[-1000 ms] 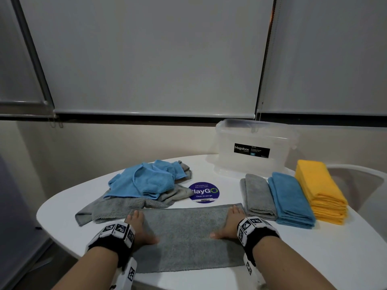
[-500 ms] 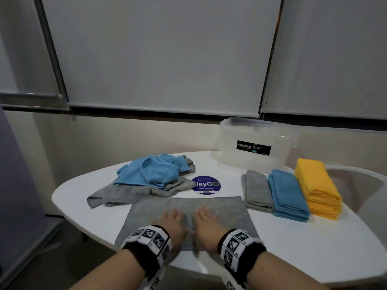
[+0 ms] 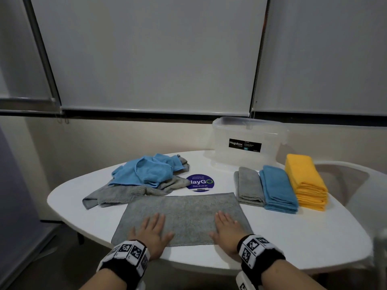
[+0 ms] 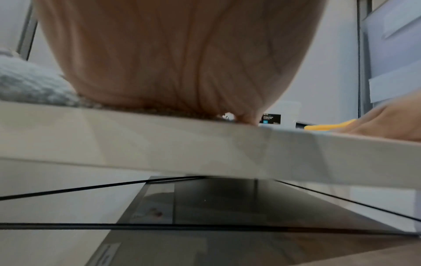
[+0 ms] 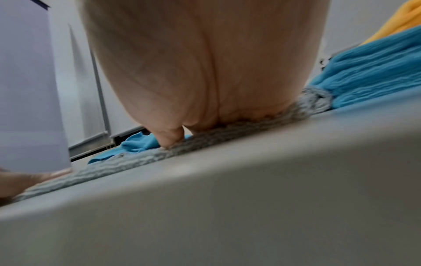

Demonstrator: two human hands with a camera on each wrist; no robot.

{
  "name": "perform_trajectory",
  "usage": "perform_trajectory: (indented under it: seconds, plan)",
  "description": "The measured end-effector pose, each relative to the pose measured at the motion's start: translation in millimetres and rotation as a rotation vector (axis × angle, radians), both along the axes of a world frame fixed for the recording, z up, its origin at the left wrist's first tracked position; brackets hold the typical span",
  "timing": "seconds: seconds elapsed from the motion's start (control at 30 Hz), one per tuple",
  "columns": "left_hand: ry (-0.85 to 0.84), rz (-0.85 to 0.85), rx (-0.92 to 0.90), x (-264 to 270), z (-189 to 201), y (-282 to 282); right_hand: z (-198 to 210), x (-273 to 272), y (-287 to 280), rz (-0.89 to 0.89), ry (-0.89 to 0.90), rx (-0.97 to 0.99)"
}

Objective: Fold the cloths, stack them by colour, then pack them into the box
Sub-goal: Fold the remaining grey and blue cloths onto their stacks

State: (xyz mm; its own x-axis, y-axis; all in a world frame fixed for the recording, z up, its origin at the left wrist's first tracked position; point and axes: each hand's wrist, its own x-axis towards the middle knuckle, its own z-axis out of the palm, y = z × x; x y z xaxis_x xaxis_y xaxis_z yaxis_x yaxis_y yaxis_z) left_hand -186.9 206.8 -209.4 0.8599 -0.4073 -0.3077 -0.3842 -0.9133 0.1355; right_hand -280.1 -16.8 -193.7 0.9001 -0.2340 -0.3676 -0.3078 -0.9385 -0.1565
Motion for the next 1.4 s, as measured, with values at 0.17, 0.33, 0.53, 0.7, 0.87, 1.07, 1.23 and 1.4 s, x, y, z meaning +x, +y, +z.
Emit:
perform_trajectory:
  seconds: [0.17,0.33,0.53,0.7,0.87,1.07,1.23,1.4]
  plan:
    - [-0.07,0.124,-0.038,-6,-6,7,-8,-7,-19,-0.018,-0.009,-0.024]
    - [-0.07,0.221,-0.04,-1,-5,2,-12,-2,-21,-0.075,-0.041,0.011]
    - [-0.112,0.276,-0.054,14,-7,9,-15,7,-24,-0.177,-0.082,-0.009]
    - [-0.166,0.359,-0.128,39,5,14,8,11,-23,-0.25,-0.194,-0.094]
    - [-0.074,0.424,-0.113,80,18,26,27,9,-38,-0.255,-0.192,-0.126]
    - [-0.048,0.464,0.011,78,36,20,40,17,-51,-0.253,-0.117,-0.097]
    - [-0.012,0.395,0.068,81,43,24,46,26,-52,-0.29,-0.04,-0.118]
    - [0.065,0.388,0.026,83,49,32,48,28,-63,-0.375,0.042,-0.063]
